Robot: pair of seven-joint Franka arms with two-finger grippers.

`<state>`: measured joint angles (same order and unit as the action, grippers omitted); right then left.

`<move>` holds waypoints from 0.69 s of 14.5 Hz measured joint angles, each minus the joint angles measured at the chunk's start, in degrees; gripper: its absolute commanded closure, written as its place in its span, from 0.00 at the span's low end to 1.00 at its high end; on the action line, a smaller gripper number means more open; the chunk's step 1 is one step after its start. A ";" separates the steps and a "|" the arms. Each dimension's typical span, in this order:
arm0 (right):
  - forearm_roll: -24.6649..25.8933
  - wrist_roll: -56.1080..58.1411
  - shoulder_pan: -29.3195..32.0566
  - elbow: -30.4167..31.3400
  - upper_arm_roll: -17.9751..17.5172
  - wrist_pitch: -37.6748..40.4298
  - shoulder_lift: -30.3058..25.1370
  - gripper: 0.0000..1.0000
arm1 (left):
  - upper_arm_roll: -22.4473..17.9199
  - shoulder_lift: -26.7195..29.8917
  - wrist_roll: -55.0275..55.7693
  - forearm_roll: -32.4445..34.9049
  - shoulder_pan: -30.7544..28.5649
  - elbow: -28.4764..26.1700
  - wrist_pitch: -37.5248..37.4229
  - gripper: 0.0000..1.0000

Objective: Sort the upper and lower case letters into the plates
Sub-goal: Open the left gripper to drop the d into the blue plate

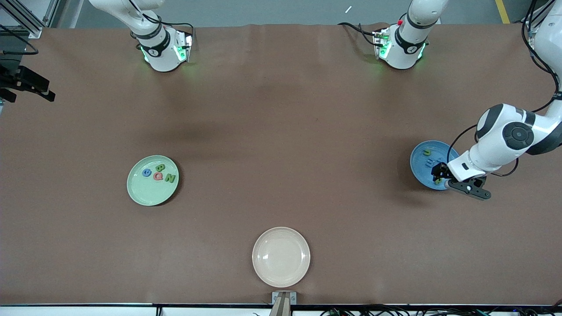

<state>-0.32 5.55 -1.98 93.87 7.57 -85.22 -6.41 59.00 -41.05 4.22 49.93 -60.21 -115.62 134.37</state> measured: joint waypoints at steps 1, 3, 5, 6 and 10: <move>0.00 0.00 0.00 0.04 0.00 -0.11 0.00 0.00 | 0.59 0.82 -0.58 -2.81 0.03 0.40 -0.01 0.00; 0.01 0.01 0.00 0.08 -0.01 -0.28 -0.01 0.00 | 1.47 4.68 -4.03 -12.18 0.74 1.40 -0.70 0.00; 0.01 0.01 0.00 0.09 -0.02 -0.31 -0.01 0.00 | 1.60 9.94 -9.20 -22.45 1.49 2.54 -3.00 0.00; 0.01 0.01 0.00 0.10 -0.02 -0.32 -0.02 0.00 | 1.60 12.56 -11.25 -26.03 1.60 3.28 -4.59 0.00; 0.03 0.02 -0.01 0.21 -0.01 -0.32 -0.03 0.00 | 1.55 20.99 -12.99 -32.36 1.59 5.45 -9.28 0.00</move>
<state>-0.29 5.56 -1.98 94.08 7.56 -85.54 -6.44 60.56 -20.06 -8.77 17.57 -58.63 -110.18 125.08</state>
